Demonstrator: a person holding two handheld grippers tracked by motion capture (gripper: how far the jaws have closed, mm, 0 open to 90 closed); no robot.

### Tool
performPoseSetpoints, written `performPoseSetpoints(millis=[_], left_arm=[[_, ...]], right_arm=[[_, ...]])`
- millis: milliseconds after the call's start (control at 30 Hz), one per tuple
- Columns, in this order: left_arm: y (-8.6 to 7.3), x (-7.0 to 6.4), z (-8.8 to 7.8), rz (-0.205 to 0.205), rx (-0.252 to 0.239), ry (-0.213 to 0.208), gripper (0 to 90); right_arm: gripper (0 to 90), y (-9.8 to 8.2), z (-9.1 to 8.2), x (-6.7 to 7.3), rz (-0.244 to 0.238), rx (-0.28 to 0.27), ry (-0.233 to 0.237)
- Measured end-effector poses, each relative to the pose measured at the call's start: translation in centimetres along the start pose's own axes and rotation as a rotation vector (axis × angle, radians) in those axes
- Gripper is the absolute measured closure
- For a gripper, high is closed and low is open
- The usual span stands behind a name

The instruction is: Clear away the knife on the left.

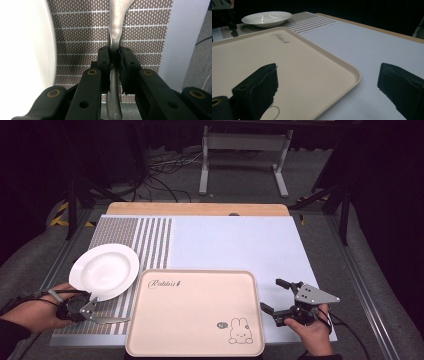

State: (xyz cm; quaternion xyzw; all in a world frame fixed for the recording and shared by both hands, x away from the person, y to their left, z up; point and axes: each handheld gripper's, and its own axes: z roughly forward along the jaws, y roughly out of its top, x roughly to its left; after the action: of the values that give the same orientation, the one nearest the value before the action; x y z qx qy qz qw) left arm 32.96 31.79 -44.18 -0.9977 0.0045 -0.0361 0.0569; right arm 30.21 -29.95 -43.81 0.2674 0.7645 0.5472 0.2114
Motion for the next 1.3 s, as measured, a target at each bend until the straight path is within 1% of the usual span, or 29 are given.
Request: performPoseSetpoints(millis=[33, 67, 100, 133, 167, 200, 233, 267, 300, 333, 367, 433, 467, 500, 533, 567, 600, 633, 733, 800, 867, 900, 967, 1100, 1133, 1200, 1233, 1267, 1300], left_arm=[[-0.1, 0.0, 0.0, -0.001, -0.008, 0.017, 79.9], [-0.2, -0.1, 0.0, -0.020, -0.002, 0.002, 79.9], [-0.2, 0.0, -0.1, -0.014, 0.002, 0.005, 79.9], [-0.4, -0.1, -0.1, -0.036, -0.008, 0.000, 80.0], [-0.5, -0.1, -0.3, -0.048, 0.005, 0.002, 80.0], [-0.5, -0.1, -0.3, -0.048, 0.005, 0.002, 80.0], [-0.7, -0.1, -0.5, -0.052, -0.004, 0.005, 80.0], [-0.8, 0.0, -0.9, -0.048, -0.002, 0.018, 80.0], [-1.0, 0.0, -1.1, -0.070, -0.013, 0.016, 80.0], [-1.1, 0.1, -1.3, -0.068, -0.019, 0.023, 80.0], [-1.2, 0.0, -1.6, -0.084, -0.027, 0.024, 80.0], [-1.3, 0.1, -2.1, -0.095, -0.035, 0.039, 80.0], [-1.4, 0.2, -2.4, -0.115, -0.040, 0.042, 80.0], [-1.5, 0.3, -2.5, -0.130, -0.055, 0.053, 80.0], [-1.7, 0.5, -2.8, -0.165, -0.064, 0.067, 80.0], [-1.8, 0.6, -3.1, -0.200, -0.085, 0.067, 80.0], [-1.9, 0.7, -3.3, -0.216, -0.100, 0.068, 80.0], [-1.9, 0.6, -3.4, -0.241, -0.110, 0.066, 80.0], [-1.9, 0.8, -3.9, -0.292, -0.155, 0.048, 80.0], [-1.9, 0.8, -4.3, -0.329, -0.175, 0.026, 80.0], [-1.8, 0.8, -4.6, -0.369, -0.203, 0.025, 80.1], [-1.6, 0.8, -4.8, -0.405, -0.208, 0.022, 80.1], [-1.5, 0.9, -5.1, -0.470, -0.236, 0.009, 80.1], [-1.2, 1.0, -5.8, -0.537, -0.267, -0.035, 80.1], [-1.2, 1.0, -5.8, -0.537, -0.267, -0.035, 80.1], [-1.0, 1.0, -6.2, -0.561, -0.290, -0.049, 80.1], [-0.9, 1.0, -6.3, -0.584, -0.307, -0.046, 80.1], [-0.8, 1.1, -6.5, -0.593, -0.312, -0.046, 80.1], [-0.7, 1.2, -6.6, -0.608, -0.322, -0.035, 80.2]], right_arm=[[3.5, 0.0, 0.0, 0.0, 0.001, 0.000, -0.003], [3.5, 0.0, 0.0, 0.0, 0.002, -0.002, -0.003], [3.5, 0.0, 0.0, 0.0, 0.002, -0.002, -0.004], [3.5, 0.0, 0.0, 0.0, 0.002, -0.002, -0.005], [3.4, 0.0, 0.0, 0.0, 0.003, -0.001, -0.003], [3.4, 0.0, 0.0, 0.0, 0.003, -0.001, -0.003], [3.4, 0.0, 0.0, 0.0, 0.002, 0.000, -0.003], [3.5, 0.0, 0.0, 0.0, 0.002, 0.000, -0.003], [3.4, 0.0, 0.1, 0.0, 0.002, 0.000, -0.002], [3.4, 0.0, 0.1, 0.0, 0.002, 0.000, -0.003], [3.5, 0.0, 0.0, 0.0, 0.002, 0.000, -0.003], [3.5, 0.0, 0.0, 0.0, 0.002, -0.003, -0.004], [3.5, 0.0, 0.0, 0.0, 0.003, -0.004, -0.004], [3.5, 0.0, 0.0, 0.0, 0.002, -0.004, -0.004], [3.4, 0.0, 0.0, 0.0, 0.001, -0.004, -0.004], [3.4, 0.0, 0.0, 0.0, 0.002, -0.003, -0.005], [3.5, 0.0, 0.0, -0.1, 0.001, -0.003, -0.006], [3.5, 0.0, 0.0, -0.1, 0.000, -0.001, -0.009], [3.4, 0.0, -0.2, -0.2, 0.005, -0.003, -0.015], [3.4, -0.1, -0.2, -0.3, 0.007, -0.005, -0.014], [3.5, -0.1, -0.2, -0.3, 0.007, -0.005, -0.014], [3.5, -0.1, -0.2, -0.3, 0.007, -0.005, -0.015], [3.5, -0.1, -0.2, -0.3, 0.006, -0.003, -0.015], [3.4, -0.1, -0.2, -0.4, 0.008, -0.005, -0.017], [3.4, -0.1, -0.2, -0.4, 0.008, -0.005, -0.017], [3.5, -0.1, -0.3, -0.4, 0.008, -0.005, -0.021], [3.4, -0.1, -0.3, -0.4, 0.009, -0.005, -0.021], [3.4, -0.1, -0.3, -0.4, 0.009, -0.006, -0.020], [3.4, -0.1, -0.3, -0.4, 0.010, -0.007, -0.021]])
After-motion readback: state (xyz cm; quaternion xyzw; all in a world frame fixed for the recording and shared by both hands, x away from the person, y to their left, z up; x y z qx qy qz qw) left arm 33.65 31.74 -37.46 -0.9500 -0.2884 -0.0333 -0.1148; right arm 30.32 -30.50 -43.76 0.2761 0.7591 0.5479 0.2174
